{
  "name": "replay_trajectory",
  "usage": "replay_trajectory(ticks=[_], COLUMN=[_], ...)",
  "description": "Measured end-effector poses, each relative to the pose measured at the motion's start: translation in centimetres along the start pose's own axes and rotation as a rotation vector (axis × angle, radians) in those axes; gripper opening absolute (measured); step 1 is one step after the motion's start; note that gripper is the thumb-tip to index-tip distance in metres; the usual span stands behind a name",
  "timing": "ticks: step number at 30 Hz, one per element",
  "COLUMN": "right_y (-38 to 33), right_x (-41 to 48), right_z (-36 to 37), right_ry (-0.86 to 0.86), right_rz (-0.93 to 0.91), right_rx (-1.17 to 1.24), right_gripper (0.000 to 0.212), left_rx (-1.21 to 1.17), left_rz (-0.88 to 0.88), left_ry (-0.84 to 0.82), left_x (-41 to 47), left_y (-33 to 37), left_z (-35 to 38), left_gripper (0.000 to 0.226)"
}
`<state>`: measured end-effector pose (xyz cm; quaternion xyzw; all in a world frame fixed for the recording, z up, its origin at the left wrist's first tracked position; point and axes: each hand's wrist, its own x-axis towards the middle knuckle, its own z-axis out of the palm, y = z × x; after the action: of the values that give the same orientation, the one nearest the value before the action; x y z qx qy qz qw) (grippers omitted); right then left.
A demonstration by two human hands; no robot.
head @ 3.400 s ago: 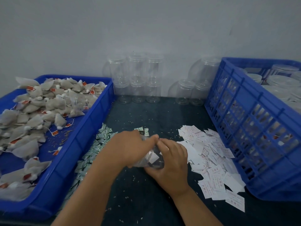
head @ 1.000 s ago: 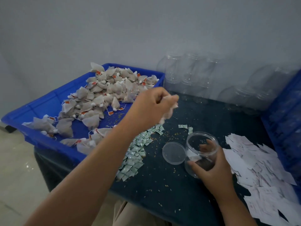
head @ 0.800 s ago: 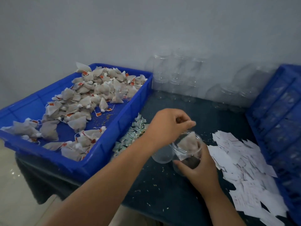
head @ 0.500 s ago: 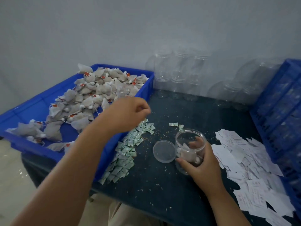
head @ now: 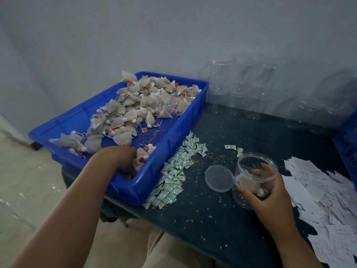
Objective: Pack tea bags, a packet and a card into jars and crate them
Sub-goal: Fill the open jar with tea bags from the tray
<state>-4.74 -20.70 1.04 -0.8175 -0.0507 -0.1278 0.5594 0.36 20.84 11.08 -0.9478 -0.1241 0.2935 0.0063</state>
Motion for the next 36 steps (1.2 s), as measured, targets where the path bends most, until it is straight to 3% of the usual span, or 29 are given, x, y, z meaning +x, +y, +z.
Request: replay_trajectory(ticks=[5, 10, 12, 15, 19, 25, 28, 30, 34, 36], right_y=[0.1, 0.4, 0.4, 0.2, 0.1, 0.1, -0.1, -0.2, 0.0, 0.1], right_x=[0.2, 0.2, 0.1, 0.1, 0.2, 0.2, 0.2, 0.2, 0.1, 0.1], right_z=[0.1, 0.1, 0.1, 0.1, 0.0, 0.0, 0.0, 0.0, -0.1, -0.1], right_ry=[0.010, 0.014, 0.018, 0.030, 0.025, 0.027, 0.029, 0.024, 0.010, 0.005], right_rz=[-0.001, -0.004, -0.012, -0.008, -0.007, -0.018, -0.020, -0.020, -0.010, -0.007], right_rx=[0.003, 0.005, 0.009, 0.011, 0.009, 0.007, 0.012, 0.015, 0.022, 0.021], right_gripper=[0.082, 0.086, 0.084, 0.082, 0.081, 0.082, 0.081, 0.080, 0.084, 0.087], left_rx=[-0.062, -0.461, -0.589, -0.698, -0.539, -0.568, -0.716, -0.769, -0.497, -0.582], left_rz=[0.075, 0.127, 0.132, 0.139, 0.154, 0.253, 0.264, 0.292, 0.251, 0.284], left_ry=[0.115, 0.525, 0.602, 0.567, 0.515, 0.643, 0.746, 0.693, 0.549, 0.519], left_x=[0.5, 0.3, 0.2, 0.3, 0.9, 0.9, 0.5, 0.1, 0.8, 0.7], left_y=[-0.2, -0.9, -1.1, -1.0, -0.4, 0.8, 1.0, 0.9, 1.3, 1.3], left_z=[-0.4, -0.8, -1.1, -1.2, -0.8, -0.8, -1.5, -1.9, -1.5, -1.3], left_gripper=[0.042, 0.021, 0.017, 0.023, 0.032, 0.034, 0.032, 0.028, 0.025, 0.025])
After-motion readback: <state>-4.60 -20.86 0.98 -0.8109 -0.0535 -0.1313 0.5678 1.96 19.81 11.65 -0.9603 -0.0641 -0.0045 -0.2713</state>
